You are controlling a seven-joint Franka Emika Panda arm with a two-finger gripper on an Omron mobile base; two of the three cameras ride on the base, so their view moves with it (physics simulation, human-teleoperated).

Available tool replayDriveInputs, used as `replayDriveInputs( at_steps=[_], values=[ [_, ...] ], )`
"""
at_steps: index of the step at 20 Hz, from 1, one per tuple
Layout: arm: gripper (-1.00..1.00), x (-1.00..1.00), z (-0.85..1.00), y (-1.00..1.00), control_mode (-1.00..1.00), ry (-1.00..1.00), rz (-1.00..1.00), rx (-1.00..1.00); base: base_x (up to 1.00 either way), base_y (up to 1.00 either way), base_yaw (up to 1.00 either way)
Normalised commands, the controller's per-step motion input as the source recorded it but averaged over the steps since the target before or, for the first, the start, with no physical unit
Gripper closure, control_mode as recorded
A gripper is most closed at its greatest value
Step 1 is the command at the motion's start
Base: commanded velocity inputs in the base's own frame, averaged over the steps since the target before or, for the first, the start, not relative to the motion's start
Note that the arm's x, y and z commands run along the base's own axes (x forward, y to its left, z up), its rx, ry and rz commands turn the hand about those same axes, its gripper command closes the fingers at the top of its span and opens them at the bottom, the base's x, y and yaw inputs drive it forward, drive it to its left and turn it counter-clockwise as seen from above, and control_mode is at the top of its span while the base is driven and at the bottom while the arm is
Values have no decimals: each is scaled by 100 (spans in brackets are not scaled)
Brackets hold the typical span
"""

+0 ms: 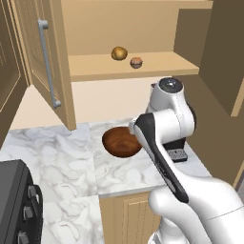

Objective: Open the cabinet. Pick the tangerine and mango from the cabinet and place them into the bowl. Then close the cabinet.

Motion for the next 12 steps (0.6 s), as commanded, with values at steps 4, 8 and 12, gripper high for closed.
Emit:
replayDriveInputs(
  at_steps=[4,8,12],
  values=[
    [100,5,-24,2,-100,1,0,0,0,0,0],
    [100,22,-13,20,-100,0,0,0,0,0,0],
    [100,41,-17,29,-100,0,0,1,0,0,0]
  ],
)
